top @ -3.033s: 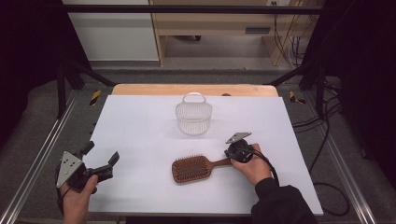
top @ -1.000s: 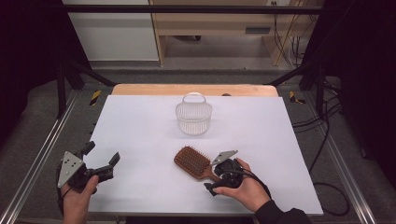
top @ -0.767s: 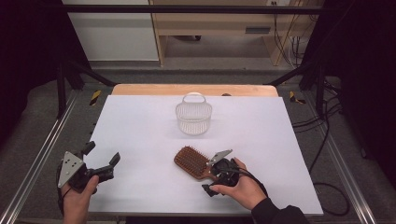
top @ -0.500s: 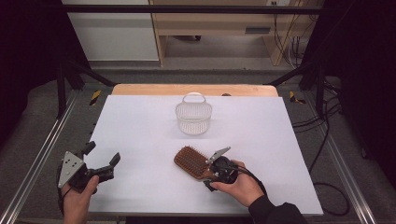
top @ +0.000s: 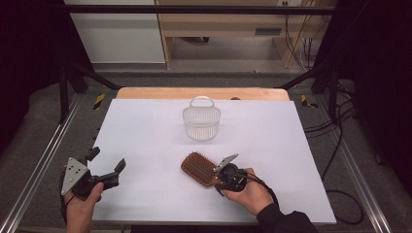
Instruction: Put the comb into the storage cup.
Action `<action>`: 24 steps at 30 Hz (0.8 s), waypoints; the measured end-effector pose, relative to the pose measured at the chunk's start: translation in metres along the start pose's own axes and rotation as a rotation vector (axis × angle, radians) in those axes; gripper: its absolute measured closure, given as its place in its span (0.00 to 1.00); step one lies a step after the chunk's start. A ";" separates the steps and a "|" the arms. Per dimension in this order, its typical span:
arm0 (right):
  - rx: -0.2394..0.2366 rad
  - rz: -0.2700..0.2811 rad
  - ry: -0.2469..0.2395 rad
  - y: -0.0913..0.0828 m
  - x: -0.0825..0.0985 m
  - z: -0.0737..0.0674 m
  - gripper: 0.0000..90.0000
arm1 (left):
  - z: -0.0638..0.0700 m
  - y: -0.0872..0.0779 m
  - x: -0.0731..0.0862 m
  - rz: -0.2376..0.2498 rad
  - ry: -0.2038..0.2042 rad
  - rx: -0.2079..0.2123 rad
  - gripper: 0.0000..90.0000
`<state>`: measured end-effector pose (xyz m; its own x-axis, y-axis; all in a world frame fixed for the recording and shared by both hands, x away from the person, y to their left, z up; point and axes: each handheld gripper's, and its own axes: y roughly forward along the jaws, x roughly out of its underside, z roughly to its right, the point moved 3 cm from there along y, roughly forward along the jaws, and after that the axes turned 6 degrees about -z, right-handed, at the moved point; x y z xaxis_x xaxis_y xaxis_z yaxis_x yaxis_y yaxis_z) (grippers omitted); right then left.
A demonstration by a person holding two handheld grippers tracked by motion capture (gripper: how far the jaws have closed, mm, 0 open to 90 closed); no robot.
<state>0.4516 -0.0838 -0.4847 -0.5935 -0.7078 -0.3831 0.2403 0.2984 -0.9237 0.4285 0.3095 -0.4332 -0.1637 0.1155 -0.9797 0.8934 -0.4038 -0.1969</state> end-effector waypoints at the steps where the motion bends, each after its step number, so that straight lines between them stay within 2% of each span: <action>1: 0.000 0.000 0.000 0.000 0.000 0.000 0.66 | 0.000 0.000 0.000 0.000 0.000 0.000 0.03; 8: 0.004 -0.027 -0.009 0.000 -0.002 0.000 0.73 | 0.000 0.000 0.000 0.001 0.000 0.000 0.03; 16: -0.025 -0.045 -0.006 0.000 -0.004 0.005 0.80 | 0.001 0.000 0.000 -0.001 0.003 0.002 0.03; 19: -0.032 -0.048 -0.005 0.000 -0.004 0.006 0.81 | 0.002 0.001 0.000 -0.001 0.002 0.004 0.03; 24: -0.015 -0.040 -0.023 0.000 -0.004 0.004 0.81 | 0.003 0.000 -0.001 -0.001 -0.002 0.008 0.03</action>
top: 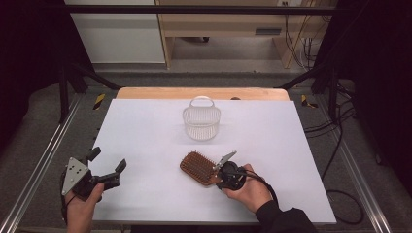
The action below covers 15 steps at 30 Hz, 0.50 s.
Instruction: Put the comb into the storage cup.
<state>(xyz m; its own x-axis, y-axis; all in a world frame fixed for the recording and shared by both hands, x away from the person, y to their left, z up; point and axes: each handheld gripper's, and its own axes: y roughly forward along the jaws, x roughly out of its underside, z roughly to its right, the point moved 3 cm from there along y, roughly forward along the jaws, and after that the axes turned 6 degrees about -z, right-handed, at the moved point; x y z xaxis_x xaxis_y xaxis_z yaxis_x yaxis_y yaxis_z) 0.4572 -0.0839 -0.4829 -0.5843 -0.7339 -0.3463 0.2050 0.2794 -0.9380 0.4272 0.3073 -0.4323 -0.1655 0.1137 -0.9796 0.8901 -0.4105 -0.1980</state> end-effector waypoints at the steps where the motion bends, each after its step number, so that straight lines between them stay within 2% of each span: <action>1: 0.001 0.008 -0.007 0.000 0.001 -0.001 0.81 | 0.001 0.000 -0.001 0.002 -0.002 0.002 0.03; 4: 0.015 0.058 0.001 -0.002 0.002 -0.001 0.81 | 0.004 -0.001 -0.002 0.001 -0.005 0.014 0.03; 5: 0.015 0.058 0.001 -0.002 0.002 -0.001 0.81 | 0.005 0.000 -0.003 0.001 -0.006 0.020 0.03; 6: 0.028 0.094 -0.006 -0.004 0.001 -0.001 0.81 | 0.007 0.000 -0.003 -0.003 -0.009 0.026 0.03; 7: 0.028 0.094 -0.006 -0.004 0.001 -0.001 0.81 | 0.009 0.001 -0.004 -0.005 -0.014 0.036 0.03; 8: 0.033 0.132 -0.007 -0.008 -0.001 0.000 0.81 | 0.012 0.002 -0.005 -0.013 -0.012 0.050 0.03; 10: 0.038 0.152 -0.006 -0.010 -0.003 0.001 0.81 | 0.018 0.005 -0.008 -0.022 -0.015 0.072 0.03; 11: 0.048 0.192 -0.010 -0.015 -0.005 0.002 0.81 | 0.021 0.006 -0.010 -0.025 -0.022 0.088 0.03; 12: 0.048 0.192 -0.010 -0.015 -0.005 0.002 0.81 | 0.024 0.008 -0.013 -0.029 -0.027 0.106 0.03; 13: 0.063 0.225 -0.005 -0.019 -0.007 0.004 0.81 | 0.028 0.011 -0.015 -0.032 -0.036 0.120 0.03; 14: 0.063 0.225 -0.005 -0.019 -0.007 0.004 0.81 | 0.031 0.013 -0.018 -0.034 -0.049 0.138 0.03; 15: 0.069 0.248 -0.003 -0.021 -0.007 0.005 0.81 | 0.034 0.016 -0.020 -0.036 -0.064 0.160 0.03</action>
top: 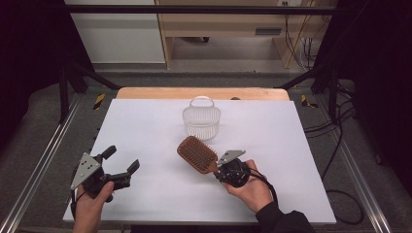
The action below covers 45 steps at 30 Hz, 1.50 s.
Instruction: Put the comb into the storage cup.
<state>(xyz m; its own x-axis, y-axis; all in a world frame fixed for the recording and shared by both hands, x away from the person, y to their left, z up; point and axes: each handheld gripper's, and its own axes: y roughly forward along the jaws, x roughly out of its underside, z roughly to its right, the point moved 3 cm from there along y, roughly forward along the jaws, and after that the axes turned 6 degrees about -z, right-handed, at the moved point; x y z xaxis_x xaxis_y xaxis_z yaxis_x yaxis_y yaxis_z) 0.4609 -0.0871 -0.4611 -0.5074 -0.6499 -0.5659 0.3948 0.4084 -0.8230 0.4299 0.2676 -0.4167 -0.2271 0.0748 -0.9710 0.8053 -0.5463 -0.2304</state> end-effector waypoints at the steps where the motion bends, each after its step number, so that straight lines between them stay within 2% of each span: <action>1: -0.008 0.021 0.008 -0.001 -0.001 0.001 0.81 | 0.003 0.003 -0.002 -0.007 -0.001 0.015 0.03; 2: -0.010 0.072 0.013 -0.005 -0.003 0.003 0.81 | 0.008 0.012 -0.006 -0.024 -0.006 0.037 0.03; 3: -0.010 0.072 0.013 -0.005 -0.003 0.003 0.81 | 0.008 0.012 -0.006 -0.024 -0.006 0.037 0.04; 6: 0.005 0.119 0.021 -0.008 -0.007 0.006 0.81 | 0.014 0.027 -0.011 -0.044 -0.020 0.067 0.04; 7: 0.011 0.147 0.019 -0.009 -0.008 0.006 0.81 | 0.017 0.033 -0.013 -0.045 -0.036 0.084 0.04; 9: 0.016 0.159 0.016 -0.010 -0.009 0.006 0.81 | 0.023 0.043 -0.020 -0.048 -0.052 0.117 0.04; 10: 0.017 0.192 0.016 -0.011 -0.011 0.005 0.81 | 0.031 0.053 -0.028 -0.053 -0.043 0.143 0.04; 11: 0.021 0.206 0.018 -0.012 -0.012 0.006 0.81 | 0.031 0.053 -0.028 -0.053 -0.043 0.143 0.04; 14: 0.023 0.235 0.019 -0.014 -0.014 0.006 0.81 | 0.043 0.068 -0.040 -0.066 -0.026 0.172 0.04; 16: 0.038 0.271 0.020 -0.018 -0.016 0.006 0.81 | 0.050 0.078 -0.046 -0.077 -0.037 0.195 0.04; 17: 0.038 0.271 0.020 -0.018 -0.016 0.006 0.81 | 0.053 0.083 -0.048 -0.083 -0.038 0.204 0.04; 21: 0.050 0.326 0.025 -0.024 -0.017 0.007 0.81 | 0.061 0.103 -0.054 -0.105 -0.034 0.201 0.04; 23: 0.052 0.336 0.028 -0.025 -0.018 0.008 0.81 | 0.065 0.110 -0.058 -0.101 -0.041 0.215 0.04; 26: 0.049 0.376 0.041 -0.030 -0.018 0.009 0.81 | 0.072 0.118 -0.065 -0.089 -0.063 0.240 0.04; 32: 0.060 0.415 0.049 -0.035 -0.018 0.011 0.81 | 0.085 0.130 -0.074 -0.079 -0.121 0.284 0.04; 35: 0.067 0.427 0.046 -0.037 -0.019 0.010 0.81 | 0.087 0.132 -0.076 -0.077 -0.121 0.287 0.04; 39: 0.071 0.443 0.046 -0.038 -0.020 0.008 0.81 | 0.090 0.136 -0.078 -0.076 -0.155 0.311 0.05; 43: 0.074 0.455 0.044 -0.039 -0.020 0.007 0.81 | 0.090 0.137 -0.081 -0.071 -0.161 0.315 0.06; 45: 0.074 0.459 0.042 -0.039 -0.020 0.006 0.81 | 0.090 0.138 -0.082 -0.064 -0.184 0.320 0.07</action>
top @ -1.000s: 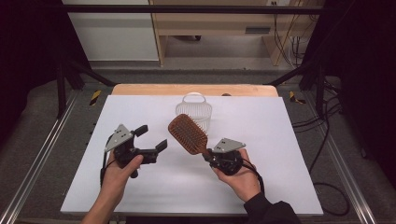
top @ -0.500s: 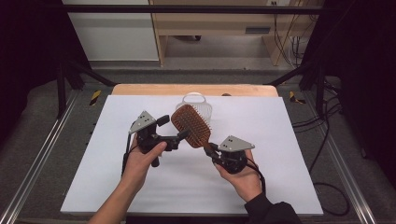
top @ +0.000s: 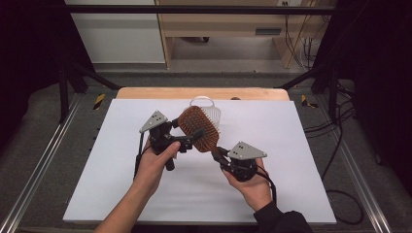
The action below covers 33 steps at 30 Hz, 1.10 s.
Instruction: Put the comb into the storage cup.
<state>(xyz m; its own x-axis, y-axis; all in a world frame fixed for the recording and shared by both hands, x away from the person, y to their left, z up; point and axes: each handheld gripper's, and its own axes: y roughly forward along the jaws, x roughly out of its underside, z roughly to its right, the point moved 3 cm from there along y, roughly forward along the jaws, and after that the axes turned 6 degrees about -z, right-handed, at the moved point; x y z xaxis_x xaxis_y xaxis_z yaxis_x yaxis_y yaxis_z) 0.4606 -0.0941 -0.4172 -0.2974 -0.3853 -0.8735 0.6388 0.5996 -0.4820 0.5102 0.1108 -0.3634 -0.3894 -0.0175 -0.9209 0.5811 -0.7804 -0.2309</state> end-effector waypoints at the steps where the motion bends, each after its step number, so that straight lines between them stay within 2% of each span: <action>1: 0.000 0.002 -0.001 0.000 0.000 -0.001 0.81 | 0.000 0.000 0.000 0.002 -0.007 0.006 0.10; 4: 0.002 0.004 -0.010 0.000 0.000 -0.002 0.81 | 0.001 0.001 0.000 0.002 -0.016 0.014 0.12; 8: 0.004 0.006 -0.019 0.001 -0.001 -0.003 0.81 | 0.001 0.001 0.000 0.008 -0.028 0.021 0.19; 9: 0.004 0.008 -0.020 0.001 0.000 -0.004 0.81 | 0.001 0.001 -0.001 0.008 -0.026 0.022 0.24; 12: 0.006 0.012 -0.019 0.001 0.000 -0.004 0.81 | 0.000 0.000 -0.001 0.011 -0.039 0.019 0.28; 14: 0.004 0.011 -0.017 0.002 0.000 -0.004 0.81 | -0.001 -0.001 -0.002 0.012 -0.048 0.005 0.30; 17: -0.005 0.014 -0.004 0.003 0.001 -0.005 0.81 | 0.001 -0.001 -0.002 0.006 -0.031 -0.019 0.34; 21: -0.010 0.009 0.004 0.004 0.002 -0.005 0.81 | 0.000 -0.002 -0.003 0.000 -0.102 -0.011 0.40; 23: -0.017 0.004 0.013 0.006 0.004 -0.006 0.81 | -0.001 -0.002 -0.004 -0.004 -0.114 0.001 0.46; 28: -0.024 -0.006 0.023 0.010 0.007 -0.007 0.81 | 0.004 0.000 -0.006 -0.028 -0.093 -0.001 0.52; 33: -0.032 -0.013 0.030 0.012 0.009 -0.007 0.81 | 0.009 0.000 -0.007 -0.031 -0.091 0.005 0.56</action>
<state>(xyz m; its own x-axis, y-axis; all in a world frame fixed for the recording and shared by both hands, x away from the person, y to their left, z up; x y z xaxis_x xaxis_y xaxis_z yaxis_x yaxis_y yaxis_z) 0.4611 -0.0850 -0.4312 -0.3267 -0.3725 -0.8686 0.6122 0.6167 -0.4948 0.5065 0.1056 -0.3541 -0.4706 -0.0501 -0.8809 0.5642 -0.7847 -0.2568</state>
